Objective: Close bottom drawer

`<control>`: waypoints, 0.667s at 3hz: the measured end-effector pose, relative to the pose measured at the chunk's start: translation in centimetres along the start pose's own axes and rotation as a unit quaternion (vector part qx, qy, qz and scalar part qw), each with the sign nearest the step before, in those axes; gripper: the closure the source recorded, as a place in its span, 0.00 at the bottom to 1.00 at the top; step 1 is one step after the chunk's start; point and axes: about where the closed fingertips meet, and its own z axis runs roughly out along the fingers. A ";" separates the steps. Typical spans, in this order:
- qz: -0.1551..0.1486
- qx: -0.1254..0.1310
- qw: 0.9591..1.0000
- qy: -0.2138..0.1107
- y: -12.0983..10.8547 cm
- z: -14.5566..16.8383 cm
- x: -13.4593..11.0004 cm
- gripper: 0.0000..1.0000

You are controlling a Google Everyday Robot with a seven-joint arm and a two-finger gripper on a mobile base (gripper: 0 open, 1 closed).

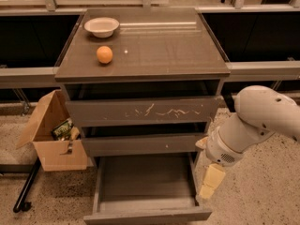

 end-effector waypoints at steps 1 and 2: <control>-0.001 0.001 1.000 0.001 0.0 -0.2 0.0 0.00; -0.003 -0.006 1.000 -0.002 -0.4 1.4 0.3 0.00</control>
Offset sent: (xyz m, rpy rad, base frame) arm 0.0057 0.0056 -0.0363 0.0206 0.0190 0.0176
